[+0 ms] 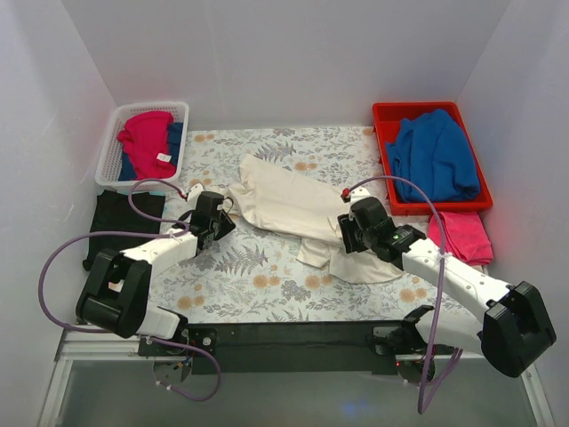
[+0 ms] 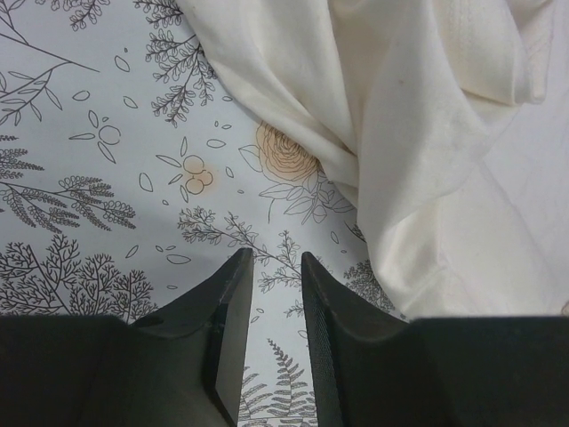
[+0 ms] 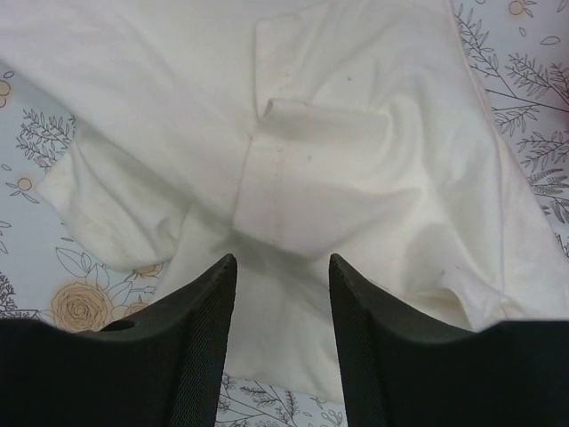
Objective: Fold and stack the t-shirts
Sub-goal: Flatten out the tshirt
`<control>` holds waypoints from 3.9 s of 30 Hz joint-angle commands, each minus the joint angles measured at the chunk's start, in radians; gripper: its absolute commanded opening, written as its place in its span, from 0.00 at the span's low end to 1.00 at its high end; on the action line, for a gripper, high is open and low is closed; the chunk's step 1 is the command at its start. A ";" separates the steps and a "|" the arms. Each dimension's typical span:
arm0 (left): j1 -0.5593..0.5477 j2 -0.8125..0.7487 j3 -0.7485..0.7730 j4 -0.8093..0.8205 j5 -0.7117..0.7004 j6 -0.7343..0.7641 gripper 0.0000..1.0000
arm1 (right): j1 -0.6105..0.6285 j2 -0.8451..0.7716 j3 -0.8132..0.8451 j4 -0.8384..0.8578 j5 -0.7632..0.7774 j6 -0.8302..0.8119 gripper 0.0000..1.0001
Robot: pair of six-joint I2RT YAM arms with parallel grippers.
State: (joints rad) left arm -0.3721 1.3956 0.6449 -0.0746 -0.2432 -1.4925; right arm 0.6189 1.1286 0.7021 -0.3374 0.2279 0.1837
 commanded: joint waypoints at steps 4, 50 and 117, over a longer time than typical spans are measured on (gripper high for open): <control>0.004 0.008 0.018 0.015 0.004 0.011 0.28 | 0.074 0.043 0.005 0.057 0.082 -0.009 0.54; 0.004 -0.012 0.117 0.047 0.024 0.052 0.31 | 0.077 -0.200 0.278 -0.169 0.574 0.128 0.01; -0.027 1.079 1.123 -0.516 -0.091 0.305 0.48 | 0.076 -0.388 0.135 -0.238 0.703 0.315 0.01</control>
State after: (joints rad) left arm -0.4145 2.4191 1.9362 -0.3595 -0.3183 -1.1858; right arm 0.6949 0.7452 0.8501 -0.6041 0.9134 0.4736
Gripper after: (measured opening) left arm 0.472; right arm 0.023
